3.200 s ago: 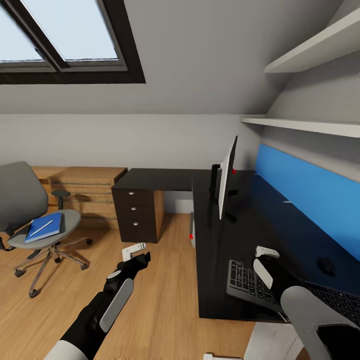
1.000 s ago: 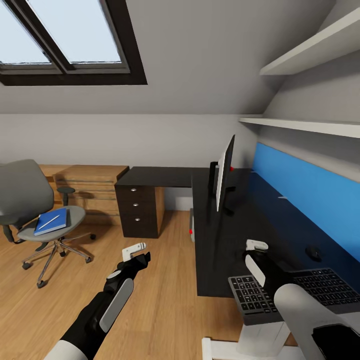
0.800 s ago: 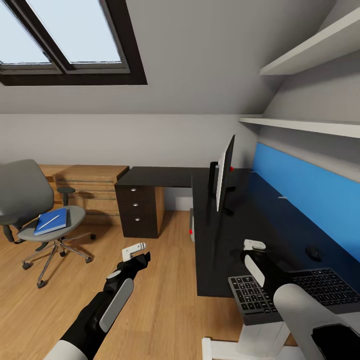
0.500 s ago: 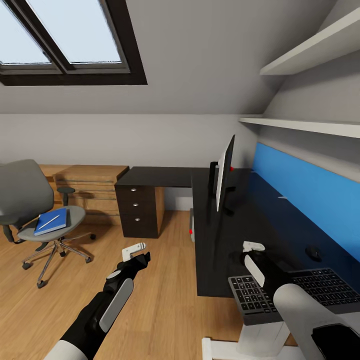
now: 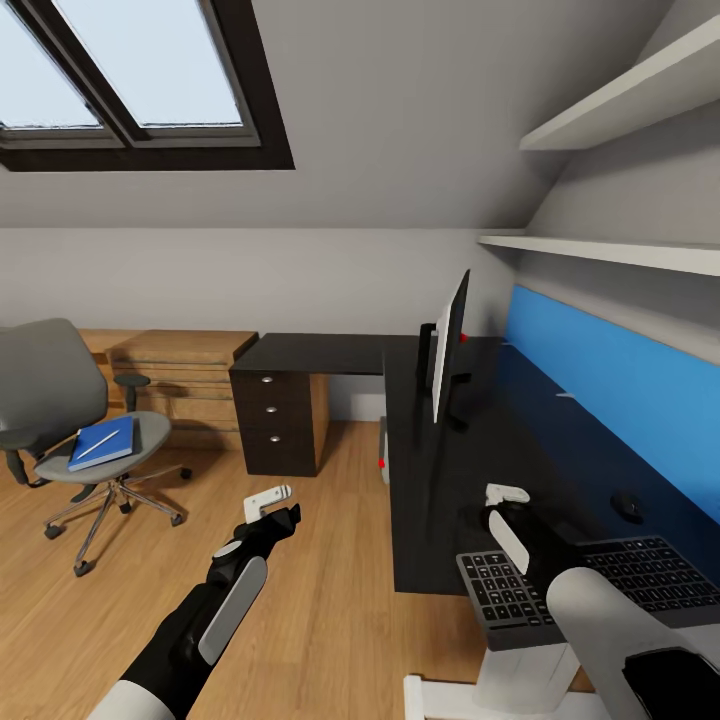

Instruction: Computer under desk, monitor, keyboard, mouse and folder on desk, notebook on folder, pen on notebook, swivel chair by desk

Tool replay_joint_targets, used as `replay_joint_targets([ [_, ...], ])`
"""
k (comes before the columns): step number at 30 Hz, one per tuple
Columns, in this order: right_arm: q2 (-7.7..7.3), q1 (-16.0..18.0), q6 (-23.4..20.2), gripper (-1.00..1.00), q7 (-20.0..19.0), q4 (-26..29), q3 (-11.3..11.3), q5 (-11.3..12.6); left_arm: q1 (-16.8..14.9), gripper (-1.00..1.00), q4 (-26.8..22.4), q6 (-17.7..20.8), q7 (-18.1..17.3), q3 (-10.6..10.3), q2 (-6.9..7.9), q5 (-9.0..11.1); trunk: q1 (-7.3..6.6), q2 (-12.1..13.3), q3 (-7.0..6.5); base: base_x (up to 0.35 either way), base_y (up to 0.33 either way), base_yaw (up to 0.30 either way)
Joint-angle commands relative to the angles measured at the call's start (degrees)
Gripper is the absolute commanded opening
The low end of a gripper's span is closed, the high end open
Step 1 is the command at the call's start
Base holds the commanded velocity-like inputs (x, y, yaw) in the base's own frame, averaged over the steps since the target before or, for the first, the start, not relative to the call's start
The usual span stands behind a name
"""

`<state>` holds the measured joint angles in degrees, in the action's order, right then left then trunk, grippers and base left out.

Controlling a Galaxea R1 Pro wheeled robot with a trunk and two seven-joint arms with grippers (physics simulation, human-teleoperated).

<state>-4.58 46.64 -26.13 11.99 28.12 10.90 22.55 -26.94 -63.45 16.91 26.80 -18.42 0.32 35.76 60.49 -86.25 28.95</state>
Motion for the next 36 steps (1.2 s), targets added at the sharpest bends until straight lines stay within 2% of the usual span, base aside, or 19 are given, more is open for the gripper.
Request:
replay_joint_targets([
  [1, -0.02, 0.0, -0.2, 1.00, 0.5, 0.0, 0.5, 0.6, 0.0, 1.00, -0.1, 0.1, 0.4, -0.1, 0.03, 0.4, 0.00, 0.0, 0.07, -0.096, 0.000, 0.000],
  [36, 0.01, 0.0, -0.2, 1.00, 0.5, -0.1, 0.5, 0.5, 0.0, 1.00, -0.1, 0.1, 0.4, -0.1, 0.03, 0.4, 0.00, 0.0, 0.07, -0.096, 0.000, 0.000],
])
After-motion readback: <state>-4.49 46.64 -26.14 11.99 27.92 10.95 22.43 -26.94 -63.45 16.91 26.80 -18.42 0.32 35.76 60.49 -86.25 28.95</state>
